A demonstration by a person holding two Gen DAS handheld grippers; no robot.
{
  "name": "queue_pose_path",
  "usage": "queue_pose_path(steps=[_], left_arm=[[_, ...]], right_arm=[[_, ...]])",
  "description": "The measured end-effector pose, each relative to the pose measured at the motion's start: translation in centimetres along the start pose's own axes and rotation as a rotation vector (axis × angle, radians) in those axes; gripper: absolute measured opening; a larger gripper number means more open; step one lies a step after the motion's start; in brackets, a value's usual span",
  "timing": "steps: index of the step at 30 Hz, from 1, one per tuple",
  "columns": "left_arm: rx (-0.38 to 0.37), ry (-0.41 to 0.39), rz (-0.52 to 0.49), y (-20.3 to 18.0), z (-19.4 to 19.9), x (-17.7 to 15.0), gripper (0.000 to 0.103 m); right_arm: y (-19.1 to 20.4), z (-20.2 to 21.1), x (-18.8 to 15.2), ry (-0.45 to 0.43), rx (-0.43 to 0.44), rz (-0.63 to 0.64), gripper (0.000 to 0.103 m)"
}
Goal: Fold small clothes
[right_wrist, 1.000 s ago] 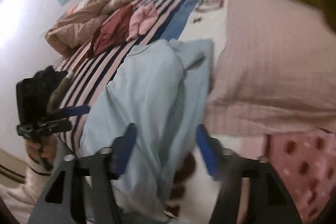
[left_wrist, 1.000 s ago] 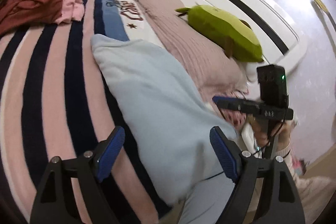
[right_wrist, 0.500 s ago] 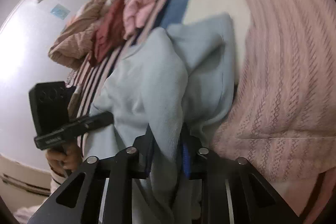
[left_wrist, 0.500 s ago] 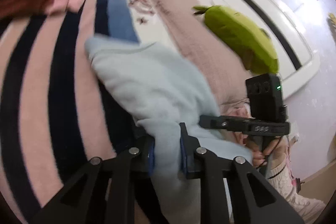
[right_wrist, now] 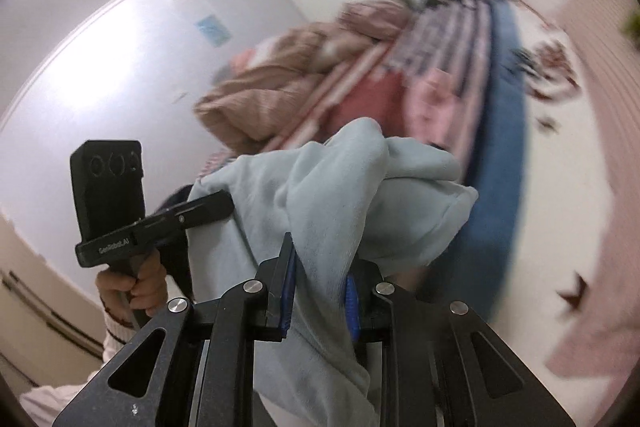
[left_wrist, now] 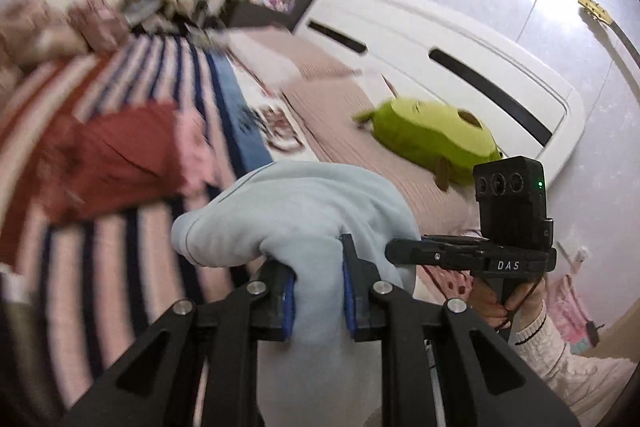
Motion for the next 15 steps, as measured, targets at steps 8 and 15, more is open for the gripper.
queue_pose_path(steps=[8, 15], left_arm=[[0.217, -0.119, -0.032, 3.9, 15.1, 2.8, 0.016], [0.410, -0.162, -0.008, 8.3, 27.2, 2.9, 0.016]], right_arm=[[13.4, -5.7, 4.1, -0.023, 0.165, 0.145, 0.015], [24.8, -11.7, 5.8, 0.011, 0.301, 0.235, 0.015]])
Point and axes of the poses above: each gripper's, at about its wrist camera, not at the fingertips, and z roughly against the way its jaws point, y to its left, x to its top, the point moved 9 cm from there along -z, roughly the way its jaws point, and after that the axes turned 3 degrees about y, right-handed, at the moved point
